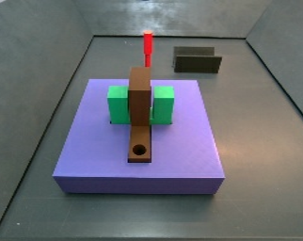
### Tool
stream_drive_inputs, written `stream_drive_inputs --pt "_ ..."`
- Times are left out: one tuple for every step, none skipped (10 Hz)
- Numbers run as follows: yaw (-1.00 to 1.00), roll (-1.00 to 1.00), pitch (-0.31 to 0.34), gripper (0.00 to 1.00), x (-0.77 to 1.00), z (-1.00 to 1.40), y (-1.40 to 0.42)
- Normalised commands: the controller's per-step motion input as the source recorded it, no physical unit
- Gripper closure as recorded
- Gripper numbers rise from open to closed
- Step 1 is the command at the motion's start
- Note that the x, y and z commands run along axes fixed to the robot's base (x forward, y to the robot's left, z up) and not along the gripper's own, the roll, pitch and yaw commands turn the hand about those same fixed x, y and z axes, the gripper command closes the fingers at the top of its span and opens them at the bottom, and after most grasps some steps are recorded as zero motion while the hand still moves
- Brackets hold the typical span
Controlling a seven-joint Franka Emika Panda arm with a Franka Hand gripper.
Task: Pick up the blue object. Move up. Place the blue object on the fixture. Regrasp the blue object. Move to above the board. Insert the blue object.
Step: Insert the blue object.
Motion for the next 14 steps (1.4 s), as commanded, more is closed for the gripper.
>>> stream_drive_inputs --pt "0.0 -0.5 0.0 1.0 0.0 0.0 -0.36" --pt "0.0 -0.28 -0.037 1.0 0.0 -0.42 -0.69" --pt "0.1 0.09 -0.149 1.0 -0.05 -0.38 -1.0" --pt "0.17 0.24 -0.196 1.0 -0.01 -0.61 -0.81" --pt "0.17 0.27 -0.183 1.0 0.0 -0.64 -0.75" --pt "0.17 0.27 -0.166 1.0 -0.01 -0.67 -0.75" --pt "0.08 0.22 -0.127 1.0 0.0 -0.82 -0.52" --pt "0.0 0.18 -0.066 1.0 0.09 -0.97 -0.21" --pt "-0.05 0.18 -0.023 1.0 0.1 -0.99 -0.03" --pt "-0.02 0.17 0.0 1.0 0.04 -0.9 0.0" --pt "0.0 0.1 0.0 1.0 0.0 -0.69 0.0" --pt "-0.08 0.01 0.0 1.0 0.0 -0.8 -0.01" --pt "-0.14 -0.06 0.0 1.0 0.0 -0.75 -0.04" --pt "-0.14 -0.04 0.001 1.0 0.0 -0.58 -0.04"
